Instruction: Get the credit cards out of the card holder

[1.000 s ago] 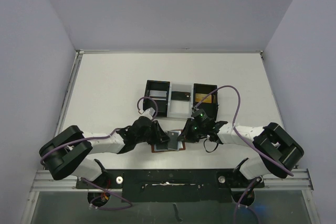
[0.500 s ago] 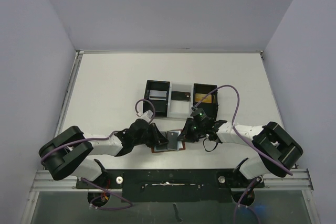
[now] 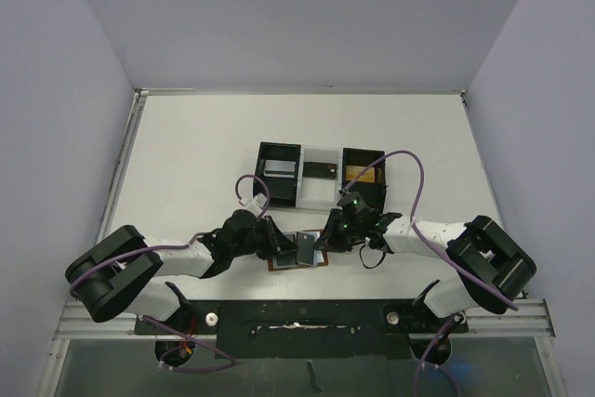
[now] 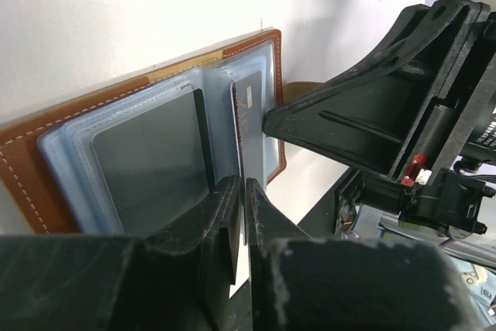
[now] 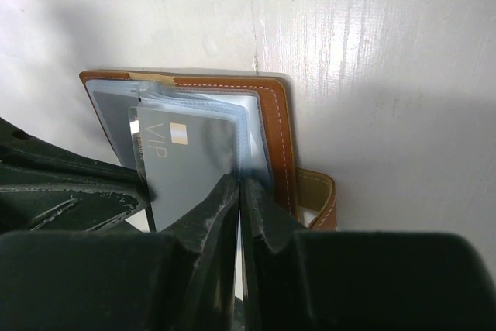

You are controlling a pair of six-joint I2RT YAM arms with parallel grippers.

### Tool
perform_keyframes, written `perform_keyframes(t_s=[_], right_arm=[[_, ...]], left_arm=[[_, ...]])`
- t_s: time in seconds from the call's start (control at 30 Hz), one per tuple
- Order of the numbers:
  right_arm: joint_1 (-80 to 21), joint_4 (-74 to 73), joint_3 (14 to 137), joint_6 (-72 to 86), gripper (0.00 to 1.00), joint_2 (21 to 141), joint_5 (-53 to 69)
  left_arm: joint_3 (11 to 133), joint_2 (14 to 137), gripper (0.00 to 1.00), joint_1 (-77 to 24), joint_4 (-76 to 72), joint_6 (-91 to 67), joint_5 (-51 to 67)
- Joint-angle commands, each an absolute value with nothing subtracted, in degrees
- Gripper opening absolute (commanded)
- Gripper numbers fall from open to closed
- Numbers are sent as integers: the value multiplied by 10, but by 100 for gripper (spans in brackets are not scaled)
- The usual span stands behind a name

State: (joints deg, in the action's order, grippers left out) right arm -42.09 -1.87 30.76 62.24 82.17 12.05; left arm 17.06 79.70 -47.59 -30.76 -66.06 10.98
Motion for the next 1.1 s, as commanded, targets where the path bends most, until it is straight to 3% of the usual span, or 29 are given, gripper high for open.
perform_keyframes(t_s=[0.0,0.17,0.67,0.87,1.07], right_arm=[[-424,-72,308,610,6,842,75],[-423,-78,311,611,6,842,70],[-425,-110,348,583,6,818,68],[-428,-133,397,552,12,771,71],[-432,-43,388,565,17,788,150]], left_arm=[[175,808,6,-472,-374,-669,140],[171,792,0,-469,-356,-671,125],[166,739,0,-458,-299,-662,90],[172,747,0,-458,-297,-657,93],[173,770,0,-458,-326,-660,109]])
